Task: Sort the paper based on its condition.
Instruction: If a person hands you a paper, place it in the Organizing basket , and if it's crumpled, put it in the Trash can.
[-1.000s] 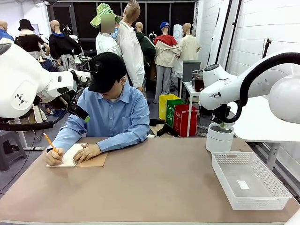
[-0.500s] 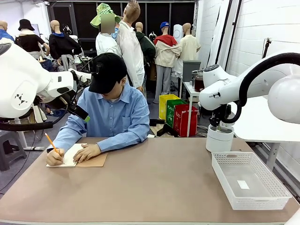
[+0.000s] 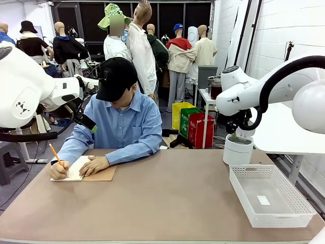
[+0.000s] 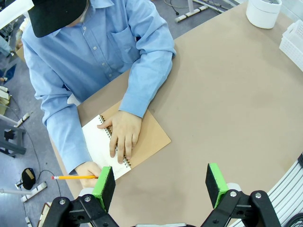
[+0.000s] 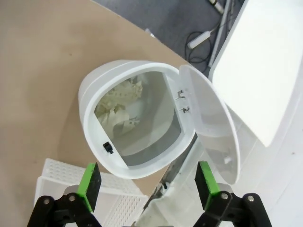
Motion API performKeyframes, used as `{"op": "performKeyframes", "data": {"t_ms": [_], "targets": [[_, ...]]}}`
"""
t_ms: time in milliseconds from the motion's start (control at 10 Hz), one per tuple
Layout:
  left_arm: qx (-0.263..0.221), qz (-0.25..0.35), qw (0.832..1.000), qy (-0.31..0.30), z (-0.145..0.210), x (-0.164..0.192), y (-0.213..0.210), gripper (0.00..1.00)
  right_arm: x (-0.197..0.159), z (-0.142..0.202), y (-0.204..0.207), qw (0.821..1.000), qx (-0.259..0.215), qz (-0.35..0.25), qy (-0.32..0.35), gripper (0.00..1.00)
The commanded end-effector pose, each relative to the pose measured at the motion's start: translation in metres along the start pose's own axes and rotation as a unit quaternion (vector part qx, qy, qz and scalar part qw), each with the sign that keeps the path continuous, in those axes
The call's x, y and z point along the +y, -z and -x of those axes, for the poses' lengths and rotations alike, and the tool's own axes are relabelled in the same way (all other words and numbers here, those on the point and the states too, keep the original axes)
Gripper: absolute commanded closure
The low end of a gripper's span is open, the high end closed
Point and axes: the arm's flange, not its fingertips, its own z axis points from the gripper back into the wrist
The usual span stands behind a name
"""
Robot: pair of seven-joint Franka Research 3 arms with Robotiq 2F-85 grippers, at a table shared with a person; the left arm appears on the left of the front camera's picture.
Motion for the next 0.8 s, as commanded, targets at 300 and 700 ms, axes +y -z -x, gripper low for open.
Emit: {"op": "performKeyframes", "data": {"t_ms": [300, 700], "targets": [[-0.001, 0.000, 1.000, -0.001, 0.000, 0.001, -0.001, 0.00, 0.008, -0.009, -0.025, 0.999, 0.029, -0.043, 0.000, 0.00], [-0.001, 0.000, 1.000, -0.001, 0.000, 0.001, -0.001, 0.00, 0.005, 0.001, -0.008, 1.000, 0.014, -0.024, 0.008, 0.00]]}}
